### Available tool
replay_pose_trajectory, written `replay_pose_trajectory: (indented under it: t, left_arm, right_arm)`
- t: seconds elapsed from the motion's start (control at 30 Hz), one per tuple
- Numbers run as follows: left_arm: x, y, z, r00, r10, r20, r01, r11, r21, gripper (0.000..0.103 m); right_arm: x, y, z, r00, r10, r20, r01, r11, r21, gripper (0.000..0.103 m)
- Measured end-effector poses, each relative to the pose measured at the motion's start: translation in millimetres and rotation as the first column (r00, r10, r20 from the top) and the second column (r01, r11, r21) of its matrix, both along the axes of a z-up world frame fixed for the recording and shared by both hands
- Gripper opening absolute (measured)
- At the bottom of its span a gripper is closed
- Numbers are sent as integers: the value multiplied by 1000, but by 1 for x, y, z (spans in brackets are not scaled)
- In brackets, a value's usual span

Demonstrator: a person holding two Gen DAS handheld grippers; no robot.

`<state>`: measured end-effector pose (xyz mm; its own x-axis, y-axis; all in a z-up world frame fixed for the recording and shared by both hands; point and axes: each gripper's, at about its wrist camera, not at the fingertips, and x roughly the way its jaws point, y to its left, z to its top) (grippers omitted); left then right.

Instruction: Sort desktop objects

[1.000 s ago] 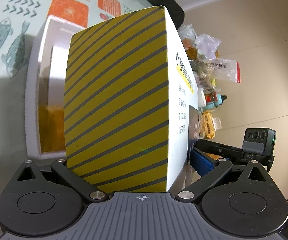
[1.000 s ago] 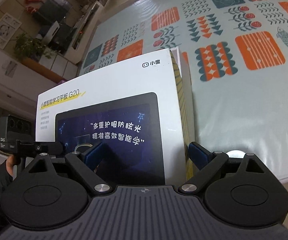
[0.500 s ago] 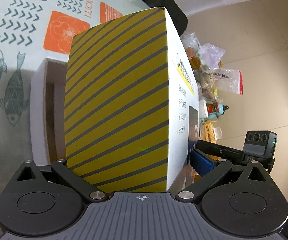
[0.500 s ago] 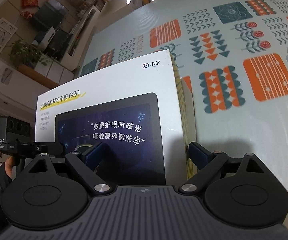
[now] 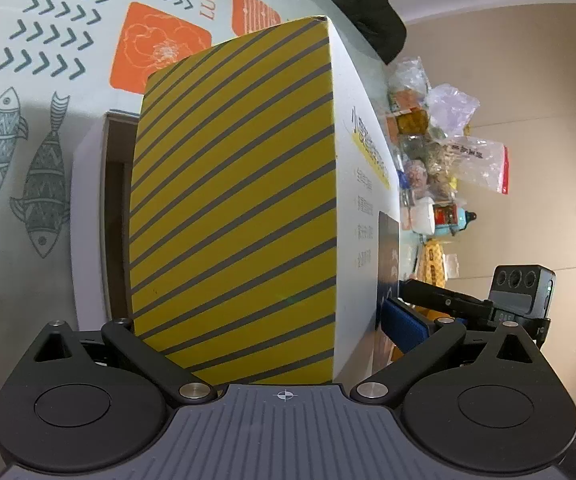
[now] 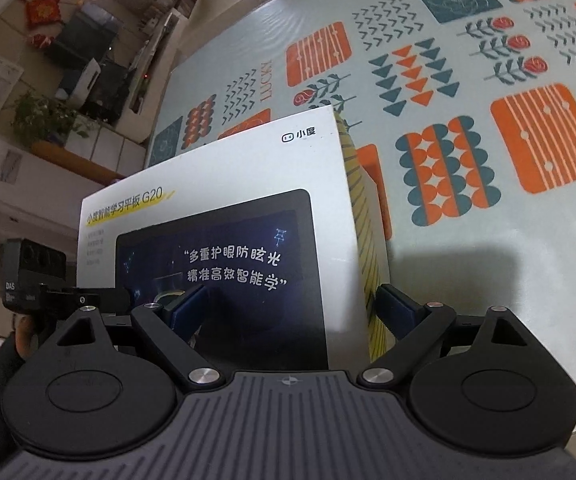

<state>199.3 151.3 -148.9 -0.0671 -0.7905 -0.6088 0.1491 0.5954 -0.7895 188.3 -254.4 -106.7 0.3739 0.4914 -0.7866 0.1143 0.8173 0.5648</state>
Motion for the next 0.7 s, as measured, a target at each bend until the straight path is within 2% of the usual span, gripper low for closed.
replay_pose_trajectory:
  t: [0.1,0.27,0.5,0.63,0.7]
  left_arm:
    - [7,3,-9,1000,19,0,-19,1000,18,103]
    - [11,20,-8,998,66,19,-67,996,55,103]
    - [4,36,28,990,79,118,-95,986,139,103]
    - [-2,23,53,971,-22,239,-53,953,299,103]
    - [-3,9,59,961,-70,267,-20,947,320,103]
  right_arm:
    - [3,0,-6,1000,7,-11,-6,1000,8,103]
    - [3,3,-16,999,25,-37,-25,1000,-10,103]
    - [4,8,-19,997,53,-54,-54,998,-12,103]
    - [6,9,-18,996,64,-54,-65,998,-14,103]
    - [8,9,-18,996,67,-51,-68,998,-12,103]
